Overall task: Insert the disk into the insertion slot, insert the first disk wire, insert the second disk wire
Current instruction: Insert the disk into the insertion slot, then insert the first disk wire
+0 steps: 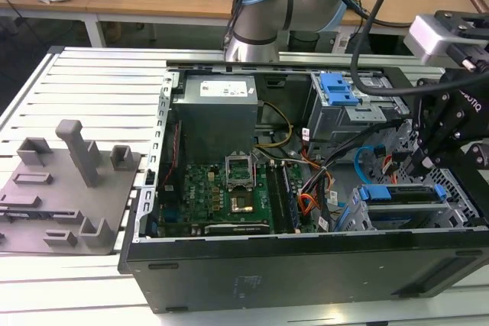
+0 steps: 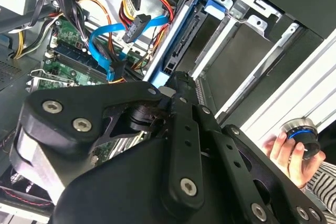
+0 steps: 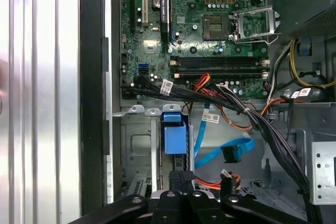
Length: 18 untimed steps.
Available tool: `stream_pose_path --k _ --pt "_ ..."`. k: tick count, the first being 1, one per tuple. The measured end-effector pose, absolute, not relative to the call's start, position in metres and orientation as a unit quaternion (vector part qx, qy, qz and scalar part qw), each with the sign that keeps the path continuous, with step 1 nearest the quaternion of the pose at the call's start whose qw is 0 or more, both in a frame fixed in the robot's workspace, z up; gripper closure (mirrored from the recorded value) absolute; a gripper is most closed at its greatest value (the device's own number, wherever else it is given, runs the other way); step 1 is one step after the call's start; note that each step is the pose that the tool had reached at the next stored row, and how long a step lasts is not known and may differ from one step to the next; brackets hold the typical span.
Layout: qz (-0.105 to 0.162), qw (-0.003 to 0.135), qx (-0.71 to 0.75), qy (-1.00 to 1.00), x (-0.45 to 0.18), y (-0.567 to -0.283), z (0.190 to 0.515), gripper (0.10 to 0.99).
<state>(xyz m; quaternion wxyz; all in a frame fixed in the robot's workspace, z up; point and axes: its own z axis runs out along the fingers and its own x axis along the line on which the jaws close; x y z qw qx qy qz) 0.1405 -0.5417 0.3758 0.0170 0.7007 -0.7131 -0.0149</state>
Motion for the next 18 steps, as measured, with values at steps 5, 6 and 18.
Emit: stream_pose_path --k 5,6,18 --pt "-0.015 0.017 0.701 -0.713 0.1419 -0.5417 0.3721 0.98" --pt "-0.015 0.017 0.701 -0.713 0.1419 -0.5417 0.372 0.98" --pt "-0.015 0.017 0.701 -0.713 0.1421 -0.5417 0.3715 0.98"
